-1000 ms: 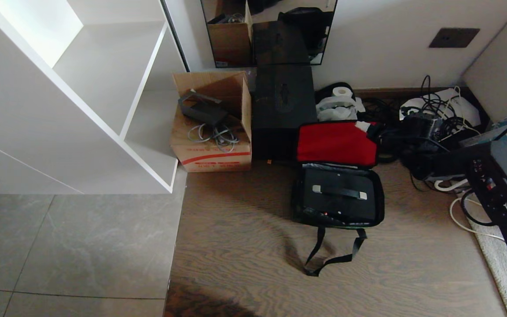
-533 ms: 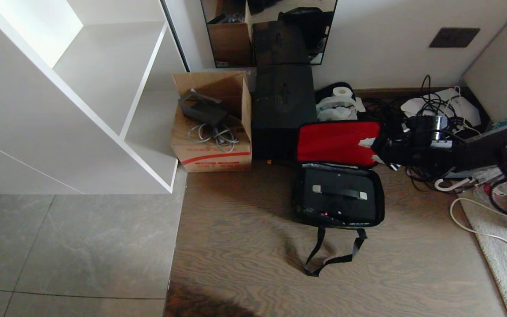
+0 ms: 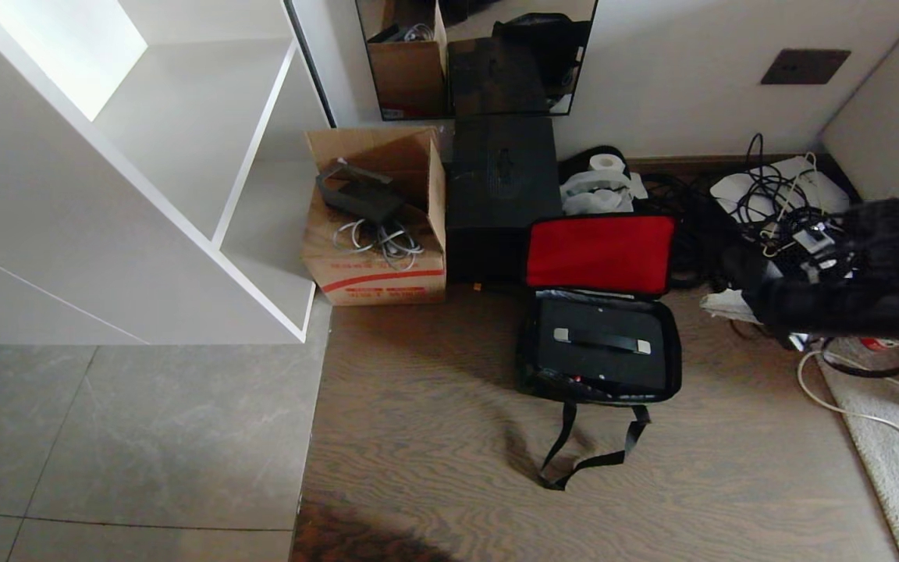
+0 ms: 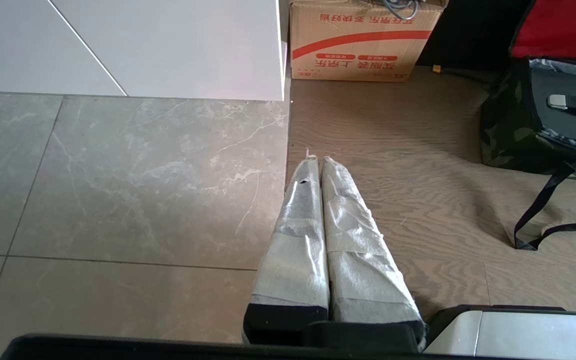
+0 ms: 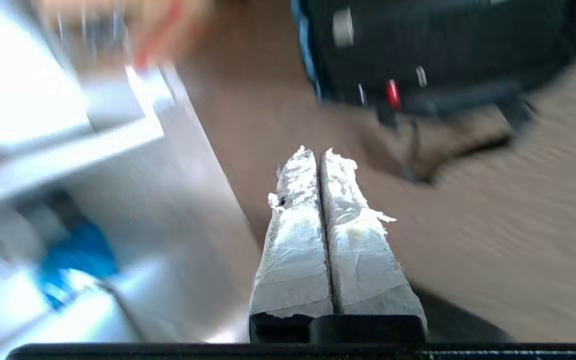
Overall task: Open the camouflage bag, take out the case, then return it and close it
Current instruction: Grip the handle
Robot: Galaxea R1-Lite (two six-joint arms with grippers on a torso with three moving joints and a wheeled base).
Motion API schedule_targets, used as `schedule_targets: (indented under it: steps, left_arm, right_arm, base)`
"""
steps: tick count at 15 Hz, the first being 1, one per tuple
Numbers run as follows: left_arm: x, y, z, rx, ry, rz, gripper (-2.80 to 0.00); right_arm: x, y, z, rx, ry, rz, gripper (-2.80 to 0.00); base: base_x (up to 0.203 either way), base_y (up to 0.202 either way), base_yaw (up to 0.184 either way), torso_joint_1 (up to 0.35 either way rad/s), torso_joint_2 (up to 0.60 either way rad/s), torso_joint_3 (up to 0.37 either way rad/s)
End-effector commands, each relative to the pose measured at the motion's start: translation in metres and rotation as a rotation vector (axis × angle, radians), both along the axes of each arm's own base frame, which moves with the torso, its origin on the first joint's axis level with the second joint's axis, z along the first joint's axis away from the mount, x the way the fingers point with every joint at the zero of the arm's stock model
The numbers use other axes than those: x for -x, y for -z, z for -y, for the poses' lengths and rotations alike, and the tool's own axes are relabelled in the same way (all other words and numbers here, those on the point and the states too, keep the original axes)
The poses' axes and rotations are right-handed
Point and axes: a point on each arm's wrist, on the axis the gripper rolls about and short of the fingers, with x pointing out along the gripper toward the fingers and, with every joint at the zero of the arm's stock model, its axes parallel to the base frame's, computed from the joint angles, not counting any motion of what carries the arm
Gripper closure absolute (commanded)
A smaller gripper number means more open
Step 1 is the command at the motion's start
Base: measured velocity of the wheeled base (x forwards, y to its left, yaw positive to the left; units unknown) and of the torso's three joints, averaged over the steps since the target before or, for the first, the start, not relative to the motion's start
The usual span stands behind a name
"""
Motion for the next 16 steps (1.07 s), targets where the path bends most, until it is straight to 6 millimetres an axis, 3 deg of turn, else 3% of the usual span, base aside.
schedule_targets:
  steps: [1,4,6,8,10,12,16]
  left_arm:
    - [0.0,0.0,0.0,0.0,0.0,-0.001,0.0]
    - [0.0,0.0,0.0,0.0,0.0,-0.001,0.0]
    - [0.0,0.0,0.0,0.0,0.0,-0.001,0.0]
    - [0.0,0.0,0.0,0.0,0.0,-0.001,0.0]
    - [0.0,0.0,0.0,0.0,0.0,0.0,0.0]
    - [0.0,0.0,0.0,0.0,0.0,-0.002,0.0]
    - [0.0,0.0,0.0,0.0,0.0,-0.002,0.0]
  right_arm:
    - [0.07,-0.037,-0.006,0.091,-0.032,0.136,0.0]
    - [0.174,-0.041,-0.015,0.344,-0.072,0.235,0.0]
    - [0.235,-0.016,-0.022,0.5,-0.085,0.269,0.0]
    - [0.283,0.018,-0.023,0.64,-0.047,0.257,0.0]
    - [0.308,0.06,-0.022,0.717,-0.022,0.216,0.0]
    - [0.319,0.092,-0.021,0.742,0.02,0.265,0.0]
    - [0.334,0.099,-0.021,0.753,0.145,0.507,0.0]
  base:
    - [0.0,0.0,0.0,0.0,0.0,0.0]
    - [0.0,0.0,0.0,0.0,0.0,0.0]
    - [0.0,0.0,0.0,0.0,0.0,0.0]
    - [0.0,0.0,0.0,0.0,0.0,0.0]
    - [0.0,0.0,0.0,0.0,0.0,0.0]
    - [0.0,0.0,0.0,0.0,0.0,0.0]
    - [0.0,0.0,0.0,0.0,0.0,0.0]
